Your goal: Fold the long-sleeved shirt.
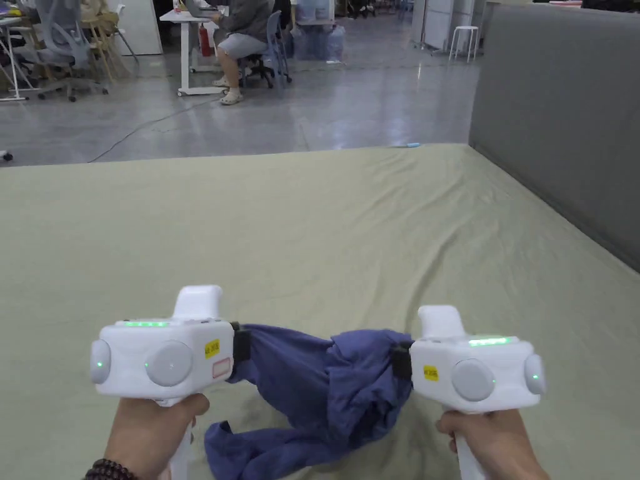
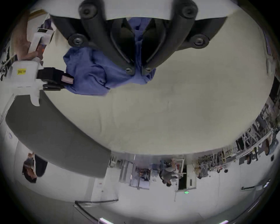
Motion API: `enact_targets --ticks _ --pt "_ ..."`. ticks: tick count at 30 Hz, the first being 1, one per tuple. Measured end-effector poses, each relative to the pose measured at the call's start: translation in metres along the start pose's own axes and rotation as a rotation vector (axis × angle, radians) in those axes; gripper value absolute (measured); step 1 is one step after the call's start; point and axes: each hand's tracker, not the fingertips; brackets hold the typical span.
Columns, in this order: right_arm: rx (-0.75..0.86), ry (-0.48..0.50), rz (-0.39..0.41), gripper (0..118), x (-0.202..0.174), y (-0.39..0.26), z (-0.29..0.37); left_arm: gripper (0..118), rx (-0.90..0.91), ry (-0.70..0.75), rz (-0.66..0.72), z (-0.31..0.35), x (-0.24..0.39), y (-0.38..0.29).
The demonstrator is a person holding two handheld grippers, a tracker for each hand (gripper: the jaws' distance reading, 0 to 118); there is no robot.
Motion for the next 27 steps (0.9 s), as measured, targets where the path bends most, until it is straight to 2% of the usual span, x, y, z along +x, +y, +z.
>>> enact_targets --ticks 2,7,10,12,15,20,25,27 --pt "0.106 0.018 0.015 12 -0.005 0.036 0.023 0 0.075 0.002 0.009 0.019 -0.010 0.031" --pt "0.258 0.043 0.084 12 -0.021 0.162 0.050 0 0.234 0.054 0.051 0.071 -0.029 0.135" --pt "0.300 0.010 0.165 12 -0.037 0.241 0.054 0 0.304 0.112 0.026 0.093 -0.034 0.205" --pt "0.305 0.003 0.181 12 -0.049 0.288 0.051 0 0.326 0.124 0.014 0.103 -0.034 0.241" --pt "0.295 -0.061 0.217 12 -0.061 0.332 0.043 0 0.338 0.101 0.038 0.107 -0.035 0.278" --pt "0.245 -0.072 0.226 12 -0.064 0.314 0.016 0 0.275 0.170 0.028 0.076 -0.040 0.264" --pt "0.046 -0.077 0.258 12 -0.056 0.227 -0.064 0 0.093 0.168 0.051 -0.003 -0.063 0.178" --pt "-0.037 -0.068 0.238 12 -0.046 0.190 -0.107 0 0.007 0.174 0.053 -0.037 -0.071 0.133"
